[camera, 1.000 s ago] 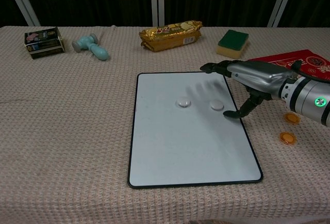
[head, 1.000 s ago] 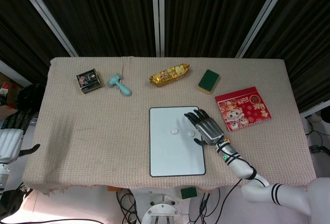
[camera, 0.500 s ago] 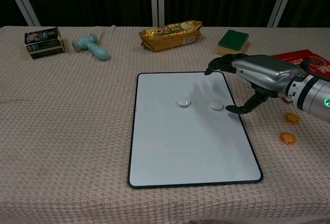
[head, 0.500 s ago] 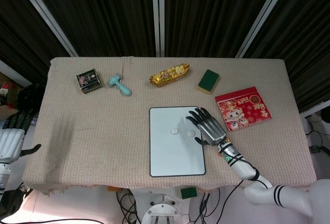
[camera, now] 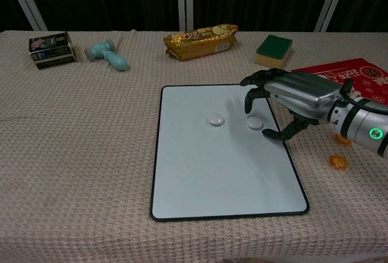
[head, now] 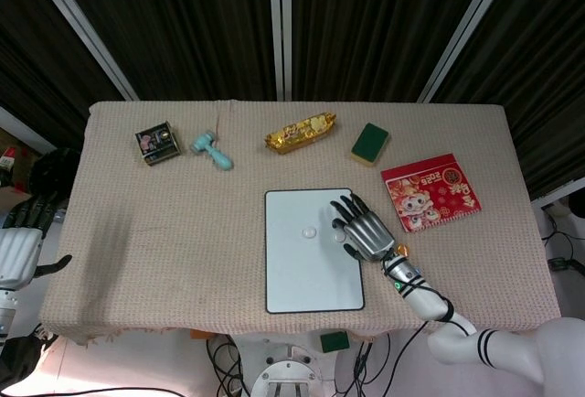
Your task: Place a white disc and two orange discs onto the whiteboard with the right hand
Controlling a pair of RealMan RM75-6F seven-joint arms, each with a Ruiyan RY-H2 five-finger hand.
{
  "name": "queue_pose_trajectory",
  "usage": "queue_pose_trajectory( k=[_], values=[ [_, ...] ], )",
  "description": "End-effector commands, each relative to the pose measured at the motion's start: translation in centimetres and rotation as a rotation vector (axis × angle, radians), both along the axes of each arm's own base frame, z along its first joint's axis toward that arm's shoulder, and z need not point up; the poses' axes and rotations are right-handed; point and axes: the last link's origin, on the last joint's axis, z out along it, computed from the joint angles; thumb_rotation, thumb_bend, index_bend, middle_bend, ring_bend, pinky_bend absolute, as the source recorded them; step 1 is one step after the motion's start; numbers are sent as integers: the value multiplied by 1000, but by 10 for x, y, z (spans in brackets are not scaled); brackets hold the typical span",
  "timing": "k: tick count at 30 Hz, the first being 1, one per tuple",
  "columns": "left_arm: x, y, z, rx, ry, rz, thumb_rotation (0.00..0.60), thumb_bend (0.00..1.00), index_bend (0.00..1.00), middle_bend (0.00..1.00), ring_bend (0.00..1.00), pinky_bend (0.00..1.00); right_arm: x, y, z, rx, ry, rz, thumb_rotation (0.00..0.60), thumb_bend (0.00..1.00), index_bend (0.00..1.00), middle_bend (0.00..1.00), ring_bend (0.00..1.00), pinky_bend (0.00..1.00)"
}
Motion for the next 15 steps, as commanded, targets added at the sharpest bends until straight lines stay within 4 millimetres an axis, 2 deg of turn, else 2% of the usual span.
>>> queue_pose_trajectory(
  k=[1, 15],
  values=[
    [0, 0, 0, 0, -1, 0, 600, 128, 107, 42, 0, 102, 0, -1, 0, -3, -1, -1, 600, 355, 381, 41, 0, 0],
    [-1, -1, 0, 1, -1, 4, 600, 127, 107, 42, 0, 102, 0, -3, -6, -10, 17, 1, 600, 360, 431, 41, 0, 0]
  ],
)
